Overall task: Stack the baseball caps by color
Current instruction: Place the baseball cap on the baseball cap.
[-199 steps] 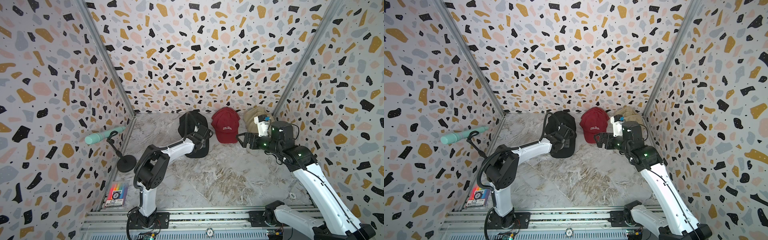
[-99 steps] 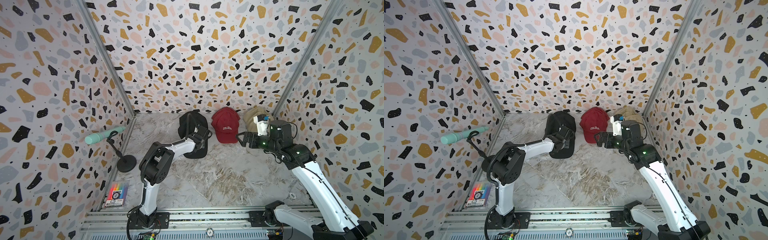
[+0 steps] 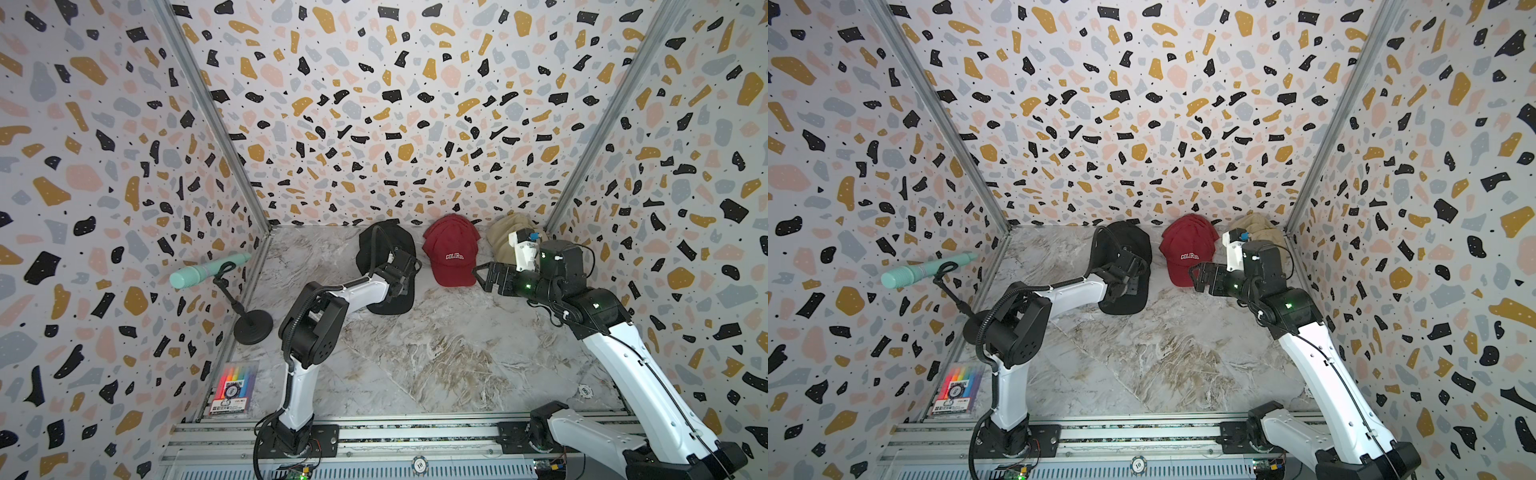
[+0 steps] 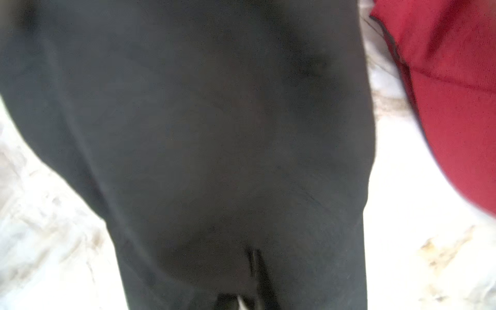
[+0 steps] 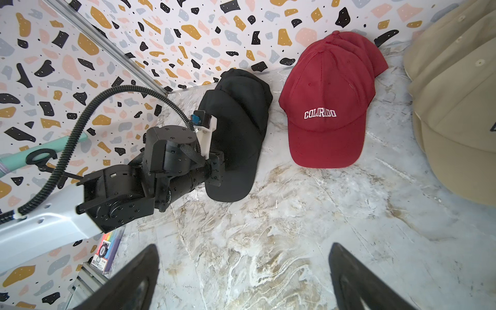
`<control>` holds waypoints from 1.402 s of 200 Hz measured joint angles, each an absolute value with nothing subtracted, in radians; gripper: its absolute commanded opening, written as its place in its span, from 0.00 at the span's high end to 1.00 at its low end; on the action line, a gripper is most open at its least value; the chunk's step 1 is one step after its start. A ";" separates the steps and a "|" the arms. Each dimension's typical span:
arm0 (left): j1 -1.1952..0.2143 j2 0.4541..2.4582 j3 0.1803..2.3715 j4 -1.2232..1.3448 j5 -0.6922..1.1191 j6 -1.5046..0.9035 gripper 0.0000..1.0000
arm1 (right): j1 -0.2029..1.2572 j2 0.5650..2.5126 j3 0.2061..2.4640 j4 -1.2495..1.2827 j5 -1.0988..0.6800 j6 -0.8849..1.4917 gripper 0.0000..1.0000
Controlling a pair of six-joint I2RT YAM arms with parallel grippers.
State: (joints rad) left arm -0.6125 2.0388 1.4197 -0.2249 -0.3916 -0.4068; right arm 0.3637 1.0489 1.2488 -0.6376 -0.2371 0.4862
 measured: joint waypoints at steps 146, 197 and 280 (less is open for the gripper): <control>-0.612 1.891 1.426 -0.322 -0.424 -0.336 1.00 | 0.364 1.044 1.244 -0.611 -0.239 0.516 0.01; -0.614 1.956 1.492 -0.332 -0.410 -0.324 1.00 | 0.364 1.042 1.244 -0.609 -0.236 0.524 0.01; -0.614 2.072 1.541 -0.311 -0.409 -0.273 1.00 | 0.364 1.051 1.244 -0.610 -0.224 0.535 0.01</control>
State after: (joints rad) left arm -0.6136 2.0720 1.5410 -0.3107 -0.4091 -0.2733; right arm 0.3637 1.0508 1.2442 -0.6098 -0.2237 0.5354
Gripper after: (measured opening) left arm 0.062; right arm 0.991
